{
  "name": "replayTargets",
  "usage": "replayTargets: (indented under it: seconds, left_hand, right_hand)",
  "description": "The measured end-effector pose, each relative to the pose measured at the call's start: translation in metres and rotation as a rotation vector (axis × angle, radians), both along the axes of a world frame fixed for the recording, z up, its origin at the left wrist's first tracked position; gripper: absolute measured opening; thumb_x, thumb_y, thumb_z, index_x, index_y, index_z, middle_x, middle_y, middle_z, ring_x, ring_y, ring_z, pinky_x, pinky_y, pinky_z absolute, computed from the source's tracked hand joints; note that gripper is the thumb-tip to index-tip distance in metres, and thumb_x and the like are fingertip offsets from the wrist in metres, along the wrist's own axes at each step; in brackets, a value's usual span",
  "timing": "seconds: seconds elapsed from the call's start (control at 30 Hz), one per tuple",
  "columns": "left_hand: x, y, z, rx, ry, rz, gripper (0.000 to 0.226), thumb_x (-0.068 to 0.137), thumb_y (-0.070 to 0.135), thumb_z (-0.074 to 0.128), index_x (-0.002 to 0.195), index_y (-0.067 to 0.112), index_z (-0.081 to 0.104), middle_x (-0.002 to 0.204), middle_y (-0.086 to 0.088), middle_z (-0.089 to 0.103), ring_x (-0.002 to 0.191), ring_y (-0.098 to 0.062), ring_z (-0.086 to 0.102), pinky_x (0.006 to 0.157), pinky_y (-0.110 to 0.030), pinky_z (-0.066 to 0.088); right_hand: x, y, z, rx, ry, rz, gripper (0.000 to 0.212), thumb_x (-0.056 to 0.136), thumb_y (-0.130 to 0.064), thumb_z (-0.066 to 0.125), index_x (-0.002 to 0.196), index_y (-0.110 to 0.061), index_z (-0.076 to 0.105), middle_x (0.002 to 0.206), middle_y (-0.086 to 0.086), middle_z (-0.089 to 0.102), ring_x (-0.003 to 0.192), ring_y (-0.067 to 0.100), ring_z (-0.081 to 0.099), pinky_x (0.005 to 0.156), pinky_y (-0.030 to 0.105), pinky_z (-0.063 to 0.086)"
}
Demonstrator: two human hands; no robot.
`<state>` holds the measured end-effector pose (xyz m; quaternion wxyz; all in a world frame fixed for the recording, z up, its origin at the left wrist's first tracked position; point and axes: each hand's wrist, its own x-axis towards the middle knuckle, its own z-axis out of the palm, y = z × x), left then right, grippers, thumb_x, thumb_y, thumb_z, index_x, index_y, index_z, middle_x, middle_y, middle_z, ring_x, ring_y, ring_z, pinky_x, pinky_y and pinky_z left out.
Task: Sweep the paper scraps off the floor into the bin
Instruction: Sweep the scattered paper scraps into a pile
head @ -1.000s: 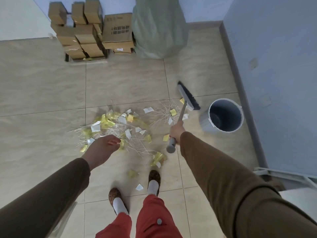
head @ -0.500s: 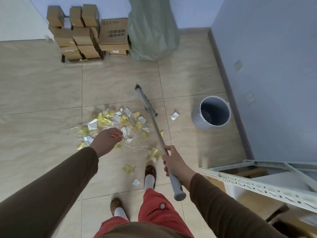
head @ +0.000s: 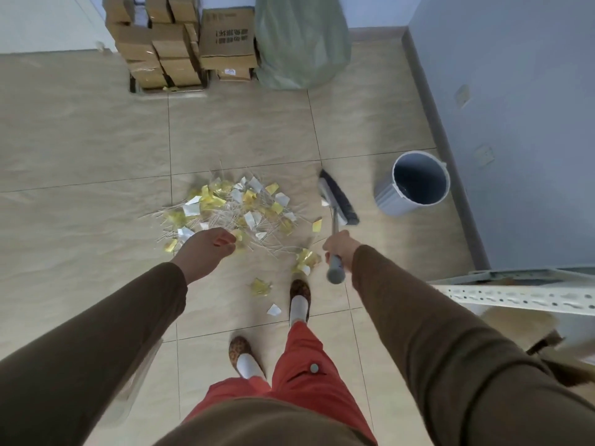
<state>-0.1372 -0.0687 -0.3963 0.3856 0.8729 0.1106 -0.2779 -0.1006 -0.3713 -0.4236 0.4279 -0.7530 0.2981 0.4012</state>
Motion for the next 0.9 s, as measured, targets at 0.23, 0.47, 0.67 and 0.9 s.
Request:
replayTargets:
  seconds: [0.23,0.47,0.67,0.9]
  left_hand:
    - [-0.043,0.041,0.004,0.015,-0.011,0.004,0.018,0.092,0.023,0.064,0.108,0.018,0.07,0.105,-0.002,0.072,0.098,-0.021,0.067,0.078,-0.032,0.052]
    - [-0.065,0.05,0.008,0.0,-0.031,-0.029,0.023,0.093,0.026,0.063,0.112,0.017,0.069,0.109,-0.002,0.069,0.1,-0.023,0.065,0.08,-0.033,0.05]
    - [-0.086,0.039,-0.005,-0.056,0.0,-0.066,0.02,0.091,0.022,0.064,0.109,0.015,0.07,0.111,-0.004,0.07,0.102,-0.023,0.065,0.087,-0.033,0.049]
    - [-0.1,0.036,-0.018,-0.043,0.043,-0.103,0.02,0.091,0.024,0.064,0.109,0.016,0.07,0.111,-0.003,0.07,0.104,-0.023,0.064,0.093,-0.035,0.049]
  right_hand:
    - [-0.087,0.095,0.013,0.266,0.103,-0.222,0.033,0.097,-0.002,0.04,0.129,-0.009,0.038,0.074,0.008,0.047,0.046,0.011,0.045,0.037,0.018,0.042]
    - [-0.167,0.089,0.048,0.225,-0.046,-0.217,0.043,0.092,-0.002,0.046,0.13,-0.018,0.036,0.069,0.009,0.05,0.041,0.013,0.045,0.039,0.021,0.04]
    - [-0.227,0.051,0.073,0.075,-0.046,-0.37,0.042,0.095,-0.001,0.043,0.128,-0.026,0.032,0.087,0.015,0.054,0.052,0.017,0.053,0.042,0.024,0.046]
    - [-0.228,0.071,0.034,-0.028,0.089,-0.551,0.047,0.096,0.0,0.036,0.141,-0.009,0.024,0.078,0.012,0.049,0.054,0.016,0.051,0.044,0.026,0.046]
